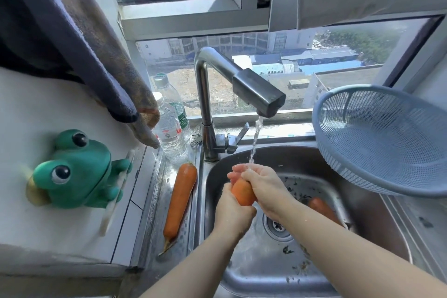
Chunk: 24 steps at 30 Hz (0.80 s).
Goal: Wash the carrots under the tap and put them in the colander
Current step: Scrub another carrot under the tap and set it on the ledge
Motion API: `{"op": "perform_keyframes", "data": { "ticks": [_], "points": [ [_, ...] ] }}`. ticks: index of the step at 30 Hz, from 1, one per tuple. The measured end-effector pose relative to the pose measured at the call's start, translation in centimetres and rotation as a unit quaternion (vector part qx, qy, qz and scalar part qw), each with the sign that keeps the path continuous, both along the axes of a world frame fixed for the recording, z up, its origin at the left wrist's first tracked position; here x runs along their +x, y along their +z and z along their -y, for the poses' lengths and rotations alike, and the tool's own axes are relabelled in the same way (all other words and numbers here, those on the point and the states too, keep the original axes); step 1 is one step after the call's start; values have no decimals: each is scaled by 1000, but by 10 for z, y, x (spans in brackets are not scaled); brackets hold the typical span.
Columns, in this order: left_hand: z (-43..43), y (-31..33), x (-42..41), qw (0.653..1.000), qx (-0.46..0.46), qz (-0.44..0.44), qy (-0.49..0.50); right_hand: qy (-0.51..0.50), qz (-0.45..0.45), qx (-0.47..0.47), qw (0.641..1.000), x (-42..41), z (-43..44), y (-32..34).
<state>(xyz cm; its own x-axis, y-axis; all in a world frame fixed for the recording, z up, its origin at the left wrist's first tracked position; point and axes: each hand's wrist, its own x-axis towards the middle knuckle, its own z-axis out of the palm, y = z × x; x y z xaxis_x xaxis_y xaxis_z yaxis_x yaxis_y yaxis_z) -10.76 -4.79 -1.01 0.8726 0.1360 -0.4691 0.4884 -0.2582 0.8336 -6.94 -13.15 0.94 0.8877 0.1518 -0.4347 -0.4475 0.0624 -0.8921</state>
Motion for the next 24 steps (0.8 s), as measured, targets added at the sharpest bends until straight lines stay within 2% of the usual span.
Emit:
{"op": "perform_keyframes", "data": {
  "ticks": [2,6,9,14,18,22,24],
  "points": [
    [-1,0,-1,1000,2,3,-1,1,-12,4,1000,0,0,1],
    [-6,0,-3,1000,-3,16,-19,0,-56,139,989,2,9,5],
    [-10,3,0,999,2,22,-47,36,-51,170,983,2,17,8],
    [-14,3,4,997,42,36,-57,96,13,-2,995,-3,25,2],
    [-14,-1,1,996,60,51,-33,107,44,-28,993,-13,26,4],
    [-10,-11,-4,988,131,85,-24,93,75,-53,991,-15,22,5],
    [-7,-10,-5,982,161,98,-18,77,102,-97,987,-15,19,7]
  ]
}}
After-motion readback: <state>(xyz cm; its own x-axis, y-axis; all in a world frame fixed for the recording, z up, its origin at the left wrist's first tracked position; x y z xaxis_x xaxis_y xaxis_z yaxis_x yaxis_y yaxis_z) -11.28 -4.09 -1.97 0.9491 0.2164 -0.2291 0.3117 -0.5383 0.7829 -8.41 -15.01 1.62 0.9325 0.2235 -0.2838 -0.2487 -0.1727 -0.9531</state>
